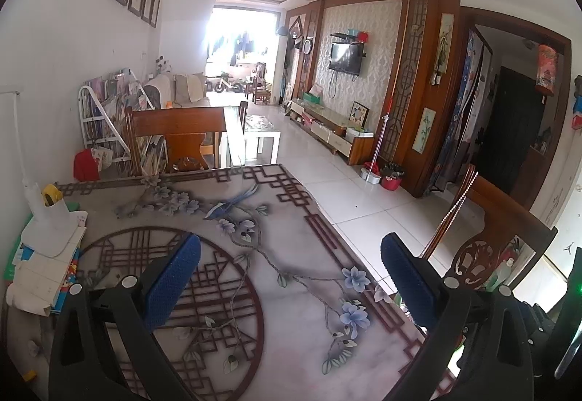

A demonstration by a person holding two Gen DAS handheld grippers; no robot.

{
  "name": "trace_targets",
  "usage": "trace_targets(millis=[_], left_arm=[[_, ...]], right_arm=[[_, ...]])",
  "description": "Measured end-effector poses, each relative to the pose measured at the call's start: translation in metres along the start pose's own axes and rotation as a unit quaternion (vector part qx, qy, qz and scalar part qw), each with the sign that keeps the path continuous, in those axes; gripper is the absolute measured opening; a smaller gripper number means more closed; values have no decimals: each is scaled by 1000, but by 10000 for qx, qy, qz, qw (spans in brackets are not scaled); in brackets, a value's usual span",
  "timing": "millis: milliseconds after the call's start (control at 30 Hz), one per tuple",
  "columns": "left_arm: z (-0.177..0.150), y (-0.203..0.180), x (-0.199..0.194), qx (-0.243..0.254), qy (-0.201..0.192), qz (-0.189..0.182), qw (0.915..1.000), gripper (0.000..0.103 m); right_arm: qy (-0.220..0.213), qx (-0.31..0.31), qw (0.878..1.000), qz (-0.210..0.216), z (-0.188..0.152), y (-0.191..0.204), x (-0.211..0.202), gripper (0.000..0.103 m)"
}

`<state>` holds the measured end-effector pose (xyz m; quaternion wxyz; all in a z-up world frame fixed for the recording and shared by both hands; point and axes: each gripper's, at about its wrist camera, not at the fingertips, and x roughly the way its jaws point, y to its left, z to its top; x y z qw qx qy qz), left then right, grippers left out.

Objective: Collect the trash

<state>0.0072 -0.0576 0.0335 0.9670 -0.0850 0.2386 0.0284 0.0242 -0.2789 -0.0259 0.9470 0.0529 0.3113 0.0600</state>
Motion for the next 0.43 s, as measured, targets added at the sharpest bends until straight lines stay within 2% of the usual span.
trace_targets(millis=[233, 300, 433], left_arm=[[-7, 9, 15, -137, 268, 48, 9995, 95], [-12, 13, 22, -152, 450, -47, 9989, 95], [-26, 28, 32, -251, 623, 135, 9976, 95]], right_arm=[[362, -111, 9992, 123, -8, 5, 27, 98], [574, -263, 9979, 148, -17, 10, 49, 98], [1129, -635, 9909, 372, -41, 23, 109, 98]])
